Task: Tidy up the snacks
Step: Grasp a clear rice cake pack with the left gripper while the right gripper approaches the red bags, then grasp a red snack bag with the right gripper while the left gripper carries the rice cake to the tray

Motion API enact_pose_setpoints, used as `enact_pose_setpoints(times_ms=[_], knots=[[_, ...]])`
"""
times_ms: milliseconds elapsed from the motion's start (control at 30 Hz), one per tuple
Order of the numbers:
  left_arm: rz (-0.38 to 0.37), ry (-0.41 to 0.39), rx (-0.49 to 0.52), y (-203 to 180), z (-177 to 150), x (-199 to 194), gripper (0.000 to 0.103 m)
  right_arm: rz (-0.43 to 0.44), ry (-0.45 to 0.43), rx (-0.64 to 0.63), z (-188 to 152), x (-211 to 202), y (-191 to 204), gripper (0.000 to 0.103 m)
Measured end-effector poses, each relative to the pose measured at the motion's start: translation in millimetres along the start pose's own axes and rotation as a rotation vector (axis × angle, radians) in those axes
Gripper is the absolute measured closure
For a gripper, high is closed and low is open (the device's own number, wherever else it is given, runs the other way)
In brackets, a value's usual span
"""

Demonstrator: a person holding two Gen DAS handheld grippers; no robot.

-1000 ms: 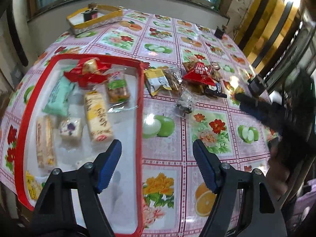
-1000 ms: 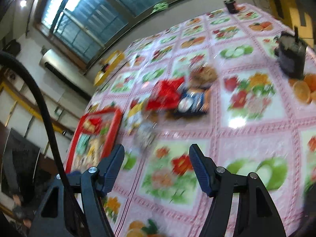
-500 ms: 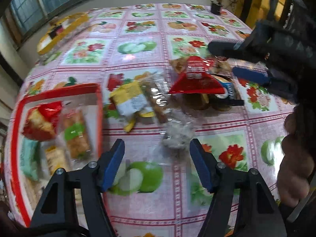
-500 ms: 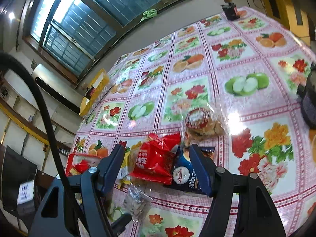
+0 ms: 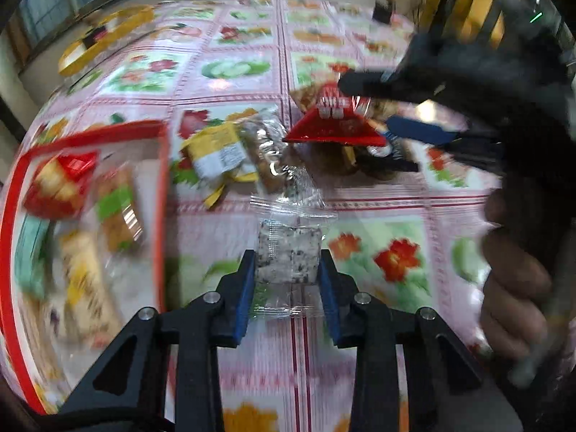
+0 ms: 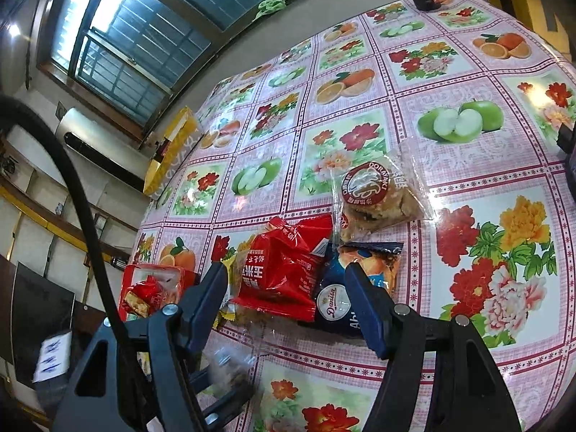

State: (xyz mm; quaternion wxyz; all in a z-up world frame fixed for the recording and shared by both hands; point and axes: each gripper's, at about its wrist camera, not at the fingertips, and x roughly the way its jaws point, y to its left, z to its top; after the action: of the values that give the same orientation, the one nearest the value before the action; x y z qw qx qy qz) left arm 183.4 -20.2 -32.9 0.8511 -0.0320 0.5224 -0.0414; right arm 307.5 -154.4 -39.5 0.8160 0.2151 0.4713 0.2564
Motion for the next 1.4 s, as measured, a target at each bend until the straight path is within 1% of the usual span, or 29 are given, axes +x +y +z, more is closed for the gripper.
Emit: enact_pose_setpoints(times_ms=[100, 167, 233, 267, 300, 333, 367, 400, 467, 500, 567, 600, 633, 667, 733, 833, 933, 1033, 1133, 1200, 1267, 1300, 1400], knots=[[-0.056, -0.049, -0.085, 23, -20, -37, 0.068, -0.033, -0.001, -0.035, 1, 3, 6, 0.035], [-0.077, -0.071, -0.133, 39, -32, -55, 0.068, -0.095, -0.022, -0.064, 3, 2, 14, 0.035], [-0.081, -0.09, -0.168, 54, -43, -69, 0.068, -0.079, -0.007, -0.029, 8, 3, 20, 0.034], [-0.073, -0.097, -0.181, 59, -48, -74, 0.068, -0.093, 0.016, -0.043, 11, 8, 28, 0.035], [-0.072, -0.103, -0.199, 66, -53, -79, 0.068, -0.128, 0.023, -0.064, 12, 11, 34, 0.035], [-0.078, -0.109, -0.214, 72, -57, -84, 0.068, -0.196, 0.025, -0.101, 15, 19, 43, 0.035], [-0.083, -0.118, -0.229, 78, -56, -86, 0.068, -0.227, 0.026, -0.11, 15, 24, 45, 0.035], [-0.08, -0.127, -0.245, 85, -60, -90, 0.068, -0.262, 0.036, -0.115, 15, 31, 47, 0.037], [-0.068, -0.149, -0.271, 96, -62, -96, 0.068, -0.32, 0.075, -0.094, 13, 42, 45, 0.054], [-0.058, -0.161, -0.28, 103, -65, -99, 0.068, -0.336, 0.081, -0.093, 11, 44, 43, 0.056], [-0.043, -0.171, -0.299, 115, -73, -104, 0.068, -0.386, 0.066, -0.102, 8, 47, 40, 0.062], [-0.043, -0.176, -0.31, 122, -77, -106, 0.068, -0.394, 0.062, -0.095, 6, 46, 38, 0.065], [-0.038, -0.18, -0.325, 129, -81, -108, 0.068, -0.385, 0.064, -0.091, 4, 46, 36, 0.07], [-0.032, -0.181, -0.339, 135, -84, -109, 0.068, -0.38, 0.058, -0.092, 2, 44, 34, 0.072], [-0.022, -0.183, -0.371, 149, -89, -109, 0.068, -0.364, 0.042, -0.096, -6, 36, 34, 0.073], [-0.007, -0.187, -0.409, 164, -98, -112, 0.068, -0.306, 0.008, -0.096, -25, 19, 41, 0.073], [0.009, -0.206, -0.428, 173, -104, -119, 0.068, -0.199, -0.04, -0.082, -48, -9, 55, 0.073], [0.017, -0.208, -0.431, 177, -108, -122, 0.068, -0.097, -0.07, -0.122, -73, -33, 77, 0.073], [0.016, -0.199, -0.404, 171, -111, -123, 0.068, 0.018, -0.059, -0.187, -97, -47, 102, 0.073], [0.022, -0.185, -0.373, 163, -114, -119, 0.068, 0.095, -0.02, -0.241, -116, -49, 122, 0.073], [0.028, -0.162, -0.355, 157, -118, -113, 0.068, 0.131, 0.009, -0.282, -130, -45, 136, 0.073], [0.026, -0.144, -0.352, 155, -121, -108, 0.068, 0.136, 0.028, -0.305, -137, -38, 143, 0.073], [0.03, -0.11, -0.343, 150, -129, -98, 0.068, 0.161, 0.088, -0.322, -147, -18, 154, 0.073]])
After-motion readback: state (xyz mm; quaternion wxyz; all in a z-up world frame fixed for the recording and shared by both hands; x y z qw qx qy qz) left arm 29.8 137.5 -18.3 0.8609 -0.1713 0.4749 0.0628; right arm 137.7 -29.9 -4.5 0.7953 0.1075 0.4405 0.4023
